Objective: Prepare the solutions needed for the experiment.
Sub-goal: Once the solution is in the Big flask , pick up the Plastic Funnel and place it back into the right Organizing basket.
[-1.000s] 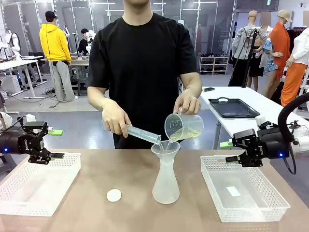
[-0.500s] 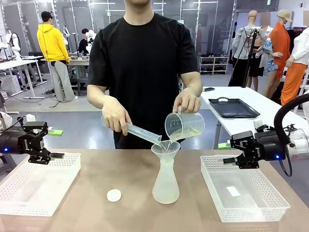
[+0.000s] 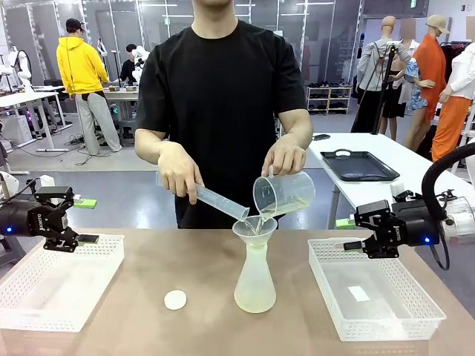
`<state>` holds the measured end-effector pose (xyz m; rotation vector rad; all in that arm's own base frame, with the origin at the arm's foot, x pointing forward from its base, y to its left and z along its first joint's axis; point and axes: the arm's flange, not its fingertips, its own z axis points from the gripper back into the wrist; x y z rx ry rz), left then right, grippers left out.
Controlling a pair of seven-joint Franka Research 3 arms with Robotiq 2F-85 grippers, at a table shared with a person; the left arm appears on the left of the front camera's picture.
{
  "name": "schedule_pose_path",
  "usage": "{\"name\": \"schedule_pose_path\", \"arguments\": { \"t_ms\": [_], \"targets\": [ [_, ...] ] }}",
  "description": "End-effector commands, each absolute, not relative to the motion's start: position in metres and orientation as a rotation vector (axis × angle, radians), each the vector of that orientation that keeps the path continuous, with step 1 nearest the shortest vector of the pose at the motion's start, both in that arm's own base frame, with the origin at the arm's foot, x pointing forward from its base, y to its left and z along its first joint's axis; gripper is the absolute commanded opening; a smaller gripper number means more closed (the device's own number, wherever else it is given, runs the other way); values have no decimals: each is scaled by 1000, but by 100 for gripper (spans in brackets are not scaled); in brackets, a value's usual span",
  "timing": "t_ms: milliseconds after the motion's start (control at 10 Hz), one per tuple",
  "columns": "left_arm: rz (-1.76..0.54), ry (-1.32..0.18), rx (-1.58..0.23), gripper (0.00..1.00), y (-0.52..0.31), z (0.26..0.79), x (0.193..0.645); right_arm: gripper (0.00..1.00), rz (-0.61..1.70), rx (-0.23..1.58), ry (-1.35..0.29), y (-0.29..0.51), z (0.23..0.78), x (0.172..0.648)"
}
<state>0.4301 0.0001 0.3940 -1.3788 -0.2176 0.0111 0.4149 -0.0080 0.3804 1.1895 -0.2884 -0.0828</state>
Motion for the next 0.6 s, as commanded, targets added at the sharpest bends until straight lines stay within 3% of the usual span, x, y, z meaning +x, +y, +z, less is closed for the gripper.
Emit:
{"name": "schedule_pose_path", "arguments": {
  "t_ms": [0,500],
  "targets": [
    [1,-240,-1408,100,-1,396,432,73,-87,1185,-289,-7,383,414],
    [1,-240,-1408,100,-1,396,432,73,-87,1185,-289,-7,383,414]
  ]
}}
